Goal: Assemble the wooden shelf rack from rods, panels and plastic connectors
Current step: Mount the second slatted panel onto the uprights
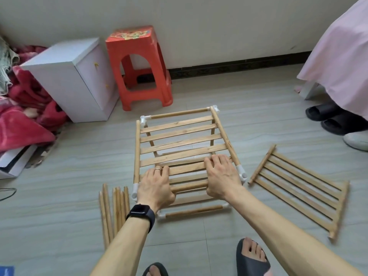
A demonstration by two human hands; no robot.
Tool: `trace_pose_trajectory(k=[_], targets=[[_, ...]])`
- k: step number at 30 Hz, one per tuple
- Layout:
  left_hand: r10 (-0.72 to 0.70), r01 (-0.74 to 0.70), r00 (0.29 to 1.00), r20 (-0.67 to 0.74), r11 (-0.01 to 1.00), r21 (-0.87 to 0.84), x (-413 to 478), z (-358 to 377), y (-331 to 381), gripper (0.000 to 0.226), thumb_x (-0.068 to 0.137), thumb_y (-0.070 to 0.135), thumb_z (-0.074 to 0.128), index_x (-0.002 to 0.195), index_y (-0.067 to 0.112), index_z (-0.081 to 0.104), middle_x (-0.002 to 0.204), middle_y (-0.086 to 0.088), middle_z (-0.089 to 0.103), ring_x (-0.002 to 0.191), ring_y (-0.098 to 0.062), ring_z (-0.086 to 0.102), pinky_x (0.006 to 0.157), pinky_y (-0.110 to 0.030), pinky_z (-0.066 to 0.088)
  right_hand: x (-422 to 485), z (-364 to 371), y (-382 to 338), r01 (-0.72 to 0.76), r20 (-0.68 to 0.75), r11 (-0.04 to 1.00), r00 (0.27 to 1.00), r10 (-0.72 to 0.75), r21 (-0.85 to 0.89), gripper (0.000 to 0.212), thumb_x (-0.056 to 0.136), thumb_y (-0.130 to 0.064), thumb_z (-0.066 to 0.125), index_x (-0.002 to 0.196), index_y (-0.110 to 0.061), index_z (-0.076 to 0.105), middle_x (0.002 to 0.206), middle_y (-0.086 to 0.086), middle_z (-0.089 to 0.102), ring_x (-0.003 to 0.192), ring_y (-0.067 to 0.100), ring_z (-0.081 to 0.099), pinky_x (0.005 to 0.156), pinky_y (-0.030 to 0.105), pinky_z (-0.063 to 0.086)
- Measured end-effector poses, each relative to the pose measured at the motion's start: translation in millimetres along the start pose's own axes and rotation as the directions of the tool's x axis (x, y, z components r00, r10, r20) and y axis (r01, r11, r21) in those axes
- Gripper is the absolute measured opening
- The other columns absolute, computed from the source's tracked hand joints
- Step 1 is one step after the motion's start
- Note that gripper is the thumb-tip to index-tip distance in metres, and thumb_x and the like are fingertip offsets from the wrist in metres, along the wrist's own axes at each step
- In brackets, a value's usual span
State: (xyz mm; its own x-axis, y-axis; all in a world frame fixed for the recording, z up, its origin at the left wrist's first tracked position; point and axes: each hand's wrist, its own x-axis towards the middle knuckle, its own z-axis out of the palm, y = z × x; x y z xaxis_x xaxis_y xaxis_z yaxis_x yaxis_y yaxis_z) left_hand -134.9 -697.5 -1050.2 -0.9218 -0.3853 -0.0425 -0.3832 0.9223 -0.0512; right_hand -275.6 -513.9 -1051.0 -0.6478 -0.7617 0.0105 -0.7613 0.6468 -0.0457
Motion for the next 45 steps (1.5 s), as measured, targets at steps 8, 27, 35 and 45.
trace_pose_trajectory(k=[8, 27, 35, 45], targets=[[-0.018, 0.019, 0.998, -0.059, 0.999, 0.026, -1, 4, 2, 0.043, 0.072, 0.026, 0.047, 0.114, 0.017, 0.052, 0.097, -0.005, 0.060, 0.086, -0.024, 0.050, 0.077, -0.033, 0.044, -1, 4, 0, -0.019, -0.133, 1.000, 0.991, 0.021, 0.013, 0.039, 0.056, -0.023, 0.052, 0.094, -0.013, 0.053, 0.088, 0.008, 0.058, 0.080, 0.028, 0.055, 0.073, 0.033, 0.048], [0.013, -0.008, 0.999, -0.035, 0.993, 0.116, -4, 5, -20, 0.044, 0.077, 0.043, 0.050, 0.113, 0.017, 0.053, 0.100, -0.005, 0.063, 0.094, -0.026, 0.056, 0.095, -0.038, 0.042, 4, 5, 3, -0.037, -0.023, 0.998, 0.999, 0.036, -0.046, 0.044, 0.065, -0.032, 0.051, 0.108, -0.026, 0.056, 0.101, -0.001, 0.056, 0.095, 0.023, 0.053, 0.086, 0.031, 0.043], [-0.003, 0.012, 0.996, -0.088, 0.995, 0.100, -4, 10, -17, 0.038, 0.070, 0.032, 0.056, 0.102, 0.013, 0.059, 0.086, -0.007, 0.063, 0.082, -0.029, 0.057, 0.087, -0.039, 0.045, 4, 3, 6, 0.010, -0.005, 0.999, 1.000, -0.010, -0.040, 0.038, 0.067, -0.029, 0.045, 0.104, -0.021, 0.053, 0.101, 0.003, 0.060, 0.094, 0.025, 0.054, 0.088, 0.034, 0.041], [-0.001, 0.007, 0.993, -0.115, 0.998, 0.057, -5, 12, -18, 0.029, 0.065, 0.026, 0.053, 0.092, 0.014, 0.056, 0.081, -0.007, 0.060, 0.075, -0.027, 0.053, 0.079, -0.036, 0.044, 2, 3, 5, 0.016, 0.031, 0.999, 0.999, -0.015, -0.043, 0.032, 0.068, -0.030, 0.050, 0.098, -0.021, 0.051, 0.096, 0.003, 0.059, 0.090, 0.025, 0.053, 0.085, 0.036, 0.041]])
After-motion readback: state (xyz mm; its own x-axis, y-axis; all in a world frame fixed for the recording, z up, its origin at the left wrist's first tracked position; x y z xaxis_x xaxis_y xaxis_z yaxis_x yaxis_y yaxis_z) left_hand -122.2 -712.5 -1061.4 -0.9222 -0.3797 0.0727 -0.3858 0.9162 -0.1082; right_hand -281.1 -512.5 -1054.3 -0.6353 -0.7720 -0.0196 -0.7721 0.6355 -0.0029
